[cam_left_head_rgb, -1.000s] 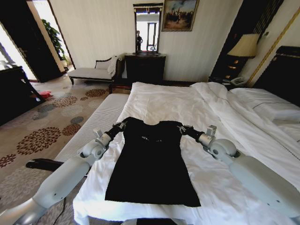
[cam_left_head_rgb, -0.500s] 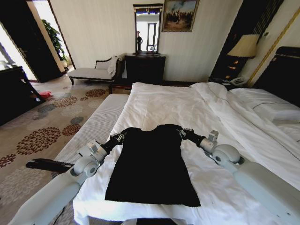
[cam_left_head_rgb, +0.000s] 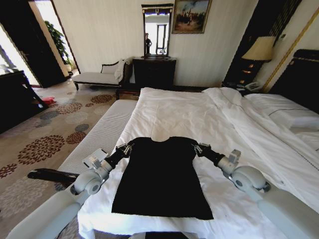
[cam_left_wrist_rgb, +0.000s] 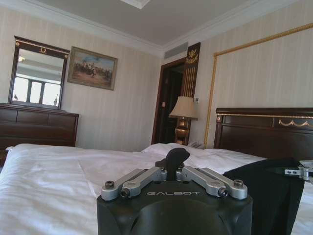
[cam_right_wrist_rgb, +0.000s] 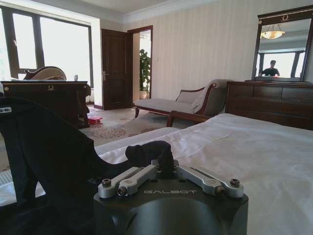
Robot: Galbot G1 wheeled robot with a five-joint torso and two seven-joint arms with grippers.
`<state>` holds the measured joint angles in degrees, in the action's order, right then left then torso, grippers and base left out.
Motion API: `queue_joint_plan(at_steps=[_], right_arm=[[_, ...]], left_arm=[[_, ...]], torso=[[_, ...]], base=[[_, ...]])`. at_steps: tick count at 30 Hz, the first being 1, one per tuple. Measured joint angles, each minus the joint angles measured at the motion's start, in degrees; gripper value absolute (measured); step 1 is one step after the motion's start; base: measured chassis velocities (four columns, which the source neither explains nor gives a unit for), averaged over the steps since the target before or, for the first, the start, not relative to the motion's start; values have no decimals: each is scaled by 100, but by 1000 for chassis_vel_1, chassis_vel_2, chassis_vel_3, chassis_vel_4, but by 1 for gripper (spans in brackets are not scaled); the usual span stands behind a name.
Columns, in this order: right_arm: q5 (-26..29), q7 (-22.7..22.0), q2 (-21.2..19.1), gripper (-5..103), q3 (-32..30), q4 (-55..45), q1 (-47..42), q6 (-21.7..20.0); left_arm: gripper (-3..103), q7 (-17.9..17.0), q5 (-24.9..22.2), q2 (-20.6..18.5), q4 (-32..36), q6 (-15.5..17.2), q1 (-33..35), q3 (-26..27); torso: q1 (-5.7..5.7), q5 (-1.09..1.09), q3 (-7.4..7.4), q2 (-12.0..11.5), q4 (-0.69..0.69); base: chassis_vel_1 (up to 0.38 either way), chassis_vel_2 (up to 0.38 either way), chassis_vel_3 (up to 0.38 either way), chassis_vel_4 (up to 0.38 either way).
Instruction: Fold the clothes on the bed.
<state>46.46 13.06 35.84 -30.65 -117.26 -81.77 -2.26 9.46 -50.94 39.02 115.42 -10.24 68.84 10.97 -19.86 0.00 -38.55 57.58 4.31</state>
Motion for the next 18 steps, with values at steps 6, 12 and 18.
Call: queue_joint_plan(at_steps=[6, 12, 18], right_arm=[[-344, 105, 301, 0, -392, -161, -604, 178], [-779, 226, 697, 0, -606, -234, -1236, 444], [-1059, 309, 863, 0, -835, -298, -1675, 660]], left_arm=[[2, 48, 161, 43, 150, -117, 683, 414], [2, 158, 508, 257, 281, -280, 1489, 704], [2, 184, 725, 403, 402, -380, 1830, 742]], torso=[[-1, 0, -1, 0, 0], [0, 0, 0, 0, 0], [-1, 0, 0, 0, 0]], base=[[0, 0, 0, 0], [0, 0, 0, 0], [0, 0, 0, 0]])
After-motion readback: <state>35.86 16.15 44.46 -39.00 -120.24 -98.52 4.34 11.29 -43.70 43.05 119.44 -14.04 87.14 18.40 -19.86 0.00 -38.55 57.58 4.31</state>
